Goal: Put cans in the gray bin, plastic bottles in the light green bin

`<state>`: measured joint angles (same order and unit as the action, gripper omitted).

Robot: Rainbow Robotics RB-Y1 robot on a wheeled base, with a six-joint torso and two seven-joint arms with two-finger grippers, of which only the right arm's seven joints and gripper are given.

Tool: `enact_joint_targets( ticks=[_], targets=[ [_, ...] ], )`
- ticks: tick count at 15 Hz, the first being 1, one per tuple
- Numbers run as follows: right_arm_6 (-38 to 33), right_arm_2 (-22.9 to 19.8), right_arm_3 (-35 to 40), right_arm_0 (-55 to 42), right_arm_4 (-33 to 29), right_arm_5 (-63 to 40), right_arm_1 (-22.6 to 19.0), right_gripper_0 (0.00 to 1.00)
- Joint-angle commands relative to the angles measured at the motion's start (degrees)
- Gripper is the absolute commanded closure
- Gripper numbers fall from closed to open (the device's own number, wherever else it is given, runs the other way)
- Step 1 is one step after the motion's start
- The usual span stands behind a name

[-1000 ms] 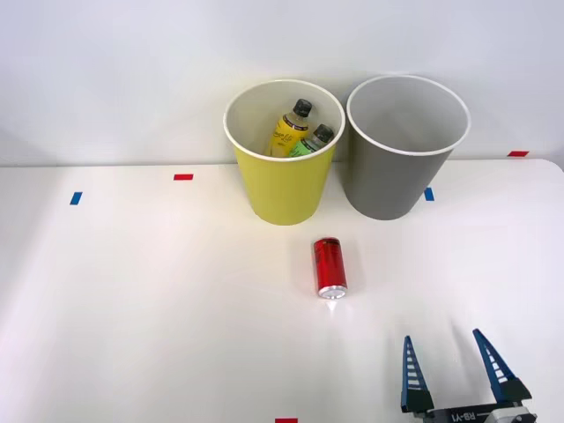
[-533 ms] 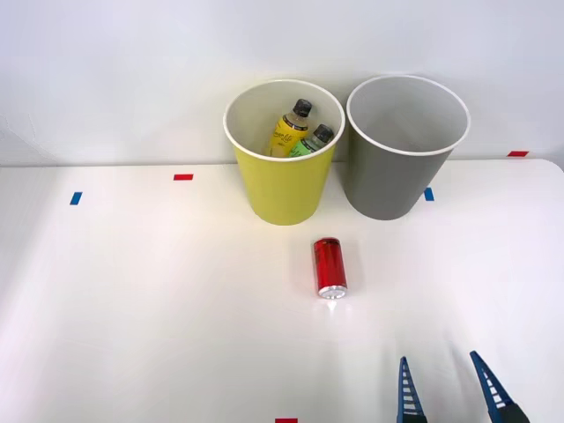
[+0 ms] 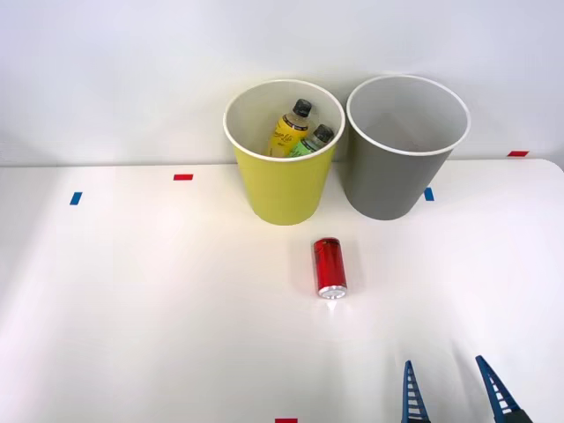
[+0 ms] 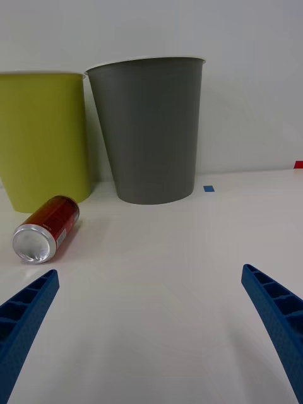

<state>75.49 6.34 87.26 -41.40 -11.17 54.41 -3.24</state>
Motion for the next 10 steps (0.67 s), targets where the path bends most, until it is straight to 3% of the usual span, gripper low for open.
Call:
enact_joint_targets(
  ticks=[1,10],
  targets=[
    [0.0,0.0,0.0,0.0,0.0,0.0,0.0,0.00],
    [0.0,0.0,0.0,0.0,0.0,0.0,0.0,0.00]
  ],
)
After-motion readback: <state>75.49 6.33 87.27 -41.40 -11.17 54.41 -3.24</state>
